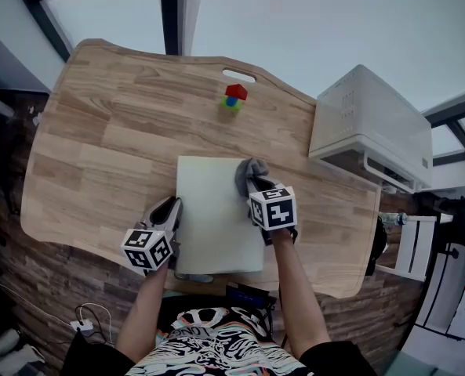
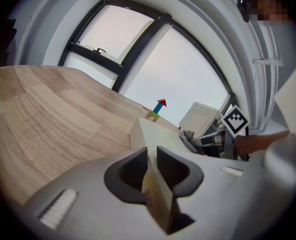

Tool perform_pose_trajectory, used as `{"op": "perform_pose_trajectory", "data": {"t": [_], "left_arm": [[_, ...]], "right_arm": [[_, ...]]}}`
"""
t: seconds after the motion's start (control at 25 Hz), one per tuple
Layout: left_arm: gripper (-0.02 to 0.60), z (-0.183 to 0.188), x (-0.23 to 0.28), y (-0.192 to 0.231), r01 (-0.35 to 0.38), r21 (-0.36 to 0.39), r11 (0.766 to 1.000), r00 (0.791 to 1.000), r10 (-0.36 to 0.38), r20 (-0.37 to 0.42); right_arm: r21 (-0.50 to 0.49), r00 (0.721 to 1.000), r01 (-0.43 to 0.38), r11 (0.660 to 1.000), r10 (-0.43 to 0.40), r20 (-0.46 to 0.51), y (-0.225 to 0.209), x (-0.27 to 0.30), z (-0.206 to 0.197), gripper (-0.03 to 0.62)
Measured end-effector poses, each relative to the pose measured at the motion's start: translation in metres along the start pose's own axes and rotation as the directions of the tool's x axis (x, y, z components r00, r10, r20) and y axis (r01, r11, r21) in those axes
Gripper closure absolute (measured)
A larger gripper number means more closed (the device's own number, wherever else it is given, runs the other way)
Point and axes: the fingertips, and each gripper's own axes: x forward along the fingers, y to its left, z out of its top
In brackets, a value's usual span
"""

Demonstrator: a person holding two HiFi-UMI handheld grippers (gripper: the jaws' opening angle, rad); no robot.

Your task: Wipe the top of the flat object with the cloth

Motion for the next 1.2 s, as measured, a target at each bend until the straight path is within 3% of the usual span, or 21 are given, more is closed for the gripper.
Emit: {"op": "perform_pose_trajectory", "data": {"t": [0.52, 1.2], "left_arm": [[0.462, 0.000, 0.000, 0.000, 0.007, -0.006, 1.000, 1.000, -0.007, 0.002], [0.463, 0.000, 0.000, 0.001, 0.019, -0.015, 1.000, 1.000, -0.019, 0.003]], "right_arm": [[0.022, 1.000, -0.006, 1.000, 0.006, 0.012, -0.005, 0.006, 0.011, 0.584], [-0.045, 0.999, 0.032, 0.998, -0.033, -0.006, 0.002, 0.012, 0.020, 0.583]]}}
